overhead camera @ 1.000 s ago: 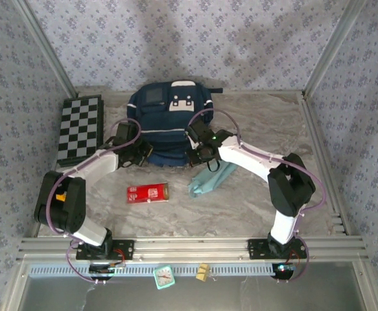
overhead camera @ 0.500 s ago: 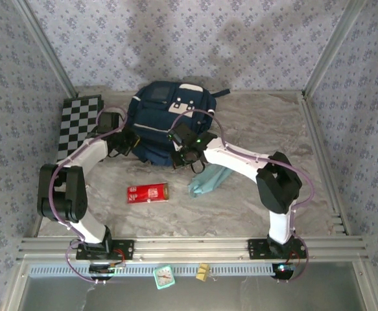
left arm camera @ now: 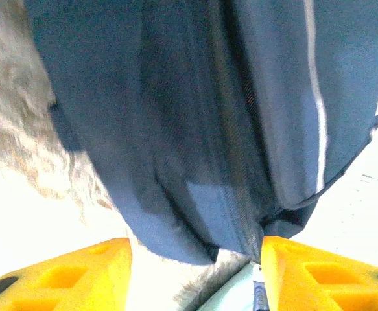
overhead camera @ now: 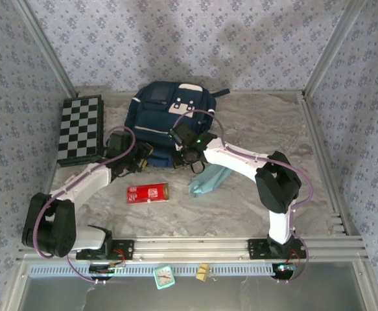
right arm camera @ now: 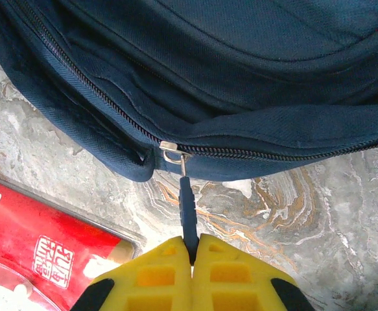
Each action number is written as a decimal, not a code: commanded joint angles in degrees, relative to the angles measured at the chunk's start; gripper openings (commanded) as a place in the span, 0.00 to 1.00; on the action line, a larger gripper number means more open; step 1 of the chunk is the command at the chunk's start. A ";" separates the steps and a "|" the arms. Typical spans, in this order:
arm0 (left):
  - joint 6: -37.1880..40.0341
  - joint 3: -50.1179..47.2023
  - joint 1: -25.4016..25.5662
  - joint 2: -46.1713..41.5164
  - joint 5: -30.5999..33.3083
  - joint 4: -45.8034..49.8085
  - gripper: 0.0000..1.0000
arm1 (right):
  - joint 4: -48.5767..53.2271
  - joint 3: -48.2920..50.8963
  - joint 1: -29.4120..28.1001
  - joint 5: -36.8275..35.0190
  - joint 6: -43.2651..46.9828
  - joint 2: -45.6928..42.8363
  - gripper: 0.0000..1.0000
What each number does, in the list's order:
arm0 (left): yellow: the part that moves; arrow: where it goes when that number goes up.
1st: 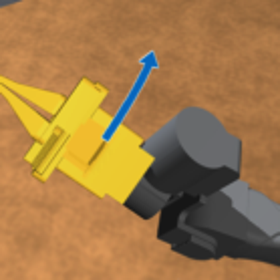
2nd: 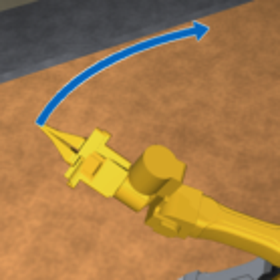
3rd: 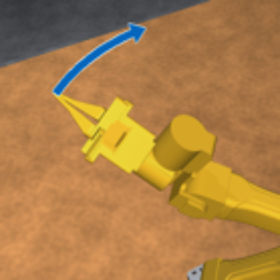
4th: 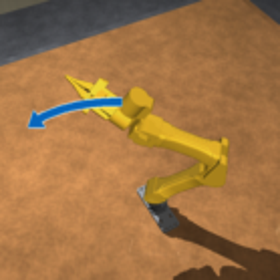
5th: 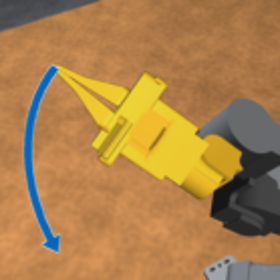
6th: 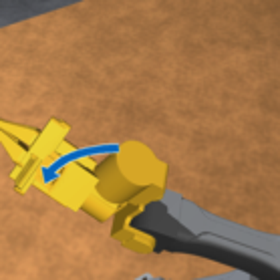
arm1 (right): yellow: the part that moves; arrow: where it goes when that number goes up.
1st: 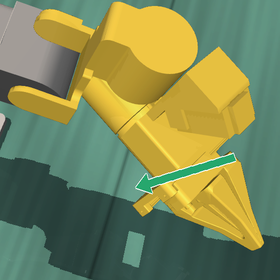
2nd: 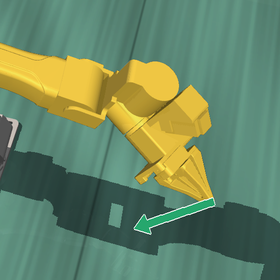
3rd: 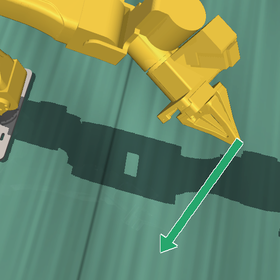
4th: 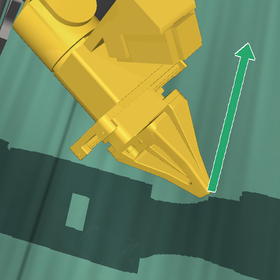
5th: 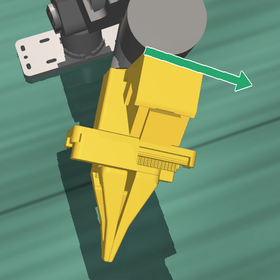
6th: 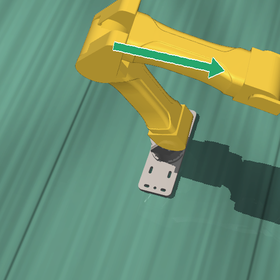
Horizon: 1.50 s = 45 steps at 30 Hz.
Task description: Pack books, pencil case, and school supplies into a backpack
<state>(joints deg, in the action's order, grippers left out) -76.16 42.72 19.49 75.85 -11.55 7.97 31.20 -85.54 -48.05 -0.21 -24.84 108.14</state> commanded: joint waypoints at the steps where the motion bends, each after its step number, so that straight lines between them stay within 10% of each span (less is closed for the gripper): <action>1: -7.16 2.19 2.85 1.56 5.80 0.35 0.57 | 0.63 0.37 -0.10 -1.63 -1.10 -0.47 0.00; 26: -17.85 10.31 8.20 12.60 7.70 -1.57 0.65 | -1.23 0.63 -0.67 -1.02 -1.11 1.02 0.00; 45: -12.47 14.09 5.55 15.45 8.75 5.58 0.00 | 1.38 2.28 -0.29 -3.65 0.04 0.12 0.00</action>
<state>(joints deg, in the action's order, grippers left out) -89.89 55.68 26.70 93.73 -4.58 10.31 30.09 -84.97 -48.66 -1.32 -25.06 108.86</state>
